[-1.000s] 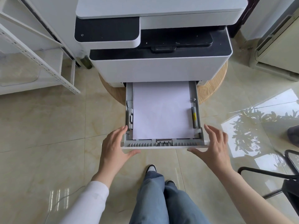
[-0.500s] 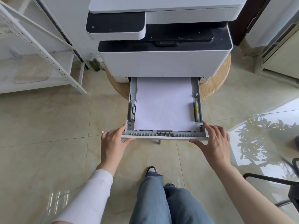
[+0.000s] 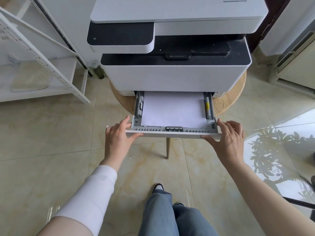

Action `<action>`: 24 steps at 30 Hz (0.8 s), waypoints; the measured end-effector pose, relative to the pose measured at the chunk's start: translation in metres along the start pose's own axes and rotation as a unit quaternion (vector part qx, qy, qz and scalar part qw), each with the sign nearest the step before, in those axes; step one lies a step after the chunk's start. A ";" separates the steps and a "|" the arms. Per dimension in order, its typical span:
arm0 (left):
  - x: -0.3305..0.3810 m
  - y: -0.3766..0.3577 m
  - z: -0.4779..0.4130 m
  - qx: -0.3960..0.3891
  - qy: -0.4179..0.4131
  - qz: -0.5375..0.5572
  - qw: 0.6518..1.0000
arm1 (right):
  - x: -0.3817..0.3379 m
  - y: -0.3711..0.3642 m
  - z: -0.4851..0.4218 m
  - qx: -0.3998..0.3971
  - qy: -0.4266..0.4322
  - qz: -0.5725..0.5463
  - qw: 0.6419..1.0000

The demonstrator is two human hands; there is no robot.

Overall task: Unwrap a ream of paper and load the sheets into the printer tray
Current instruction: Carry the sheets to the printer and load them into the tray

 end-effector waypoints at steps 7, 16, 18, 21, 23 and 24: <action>0.000 -0.011 -0.042 0.057 0.031 0.066 0.996 | 0.000 -0.009 -0.039 0.100 -0.071 -0.072 0.990; -0.006 -0.025 -0.093 0.078 0.060 0.115 0.989 | 0.003 -0.025 -0.089 0.116 -0.146 -0.239 0.953; -0.010 -0.029 -0.099 0.088 0.070 0.119 0.986 | 0.005 -0.031 -0.096 0.088 -0.174 -0.299 0.934; -0.016 -0.033 -0.101 0.082 0.095 0.187 0.974 | 0.010 -0.034 -0.101 0.045 -0.174 -0.362 0.915; -0.023 -0.035 -0.103 0.056 0.100 0.254 0.961 | 0.013 -0.031 -0.101 0.036 -0.161 -0.382 0.910; -0.027 -0.036 -0.104 0.048 0.094 0.273 0.956 | 0.015 -0.030 -0.101 0.035 -0.153 -0.387 0.909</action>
Point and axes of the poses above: each hand's wrist, its own z-axis away from the middle knuckle, its own y-axis out of the back of the hand, x = y × z, the point moved 4 cm from there along -z, towards the middle knuckle, and after that the axes turned 1 degree about z, right-handed, at the moved point
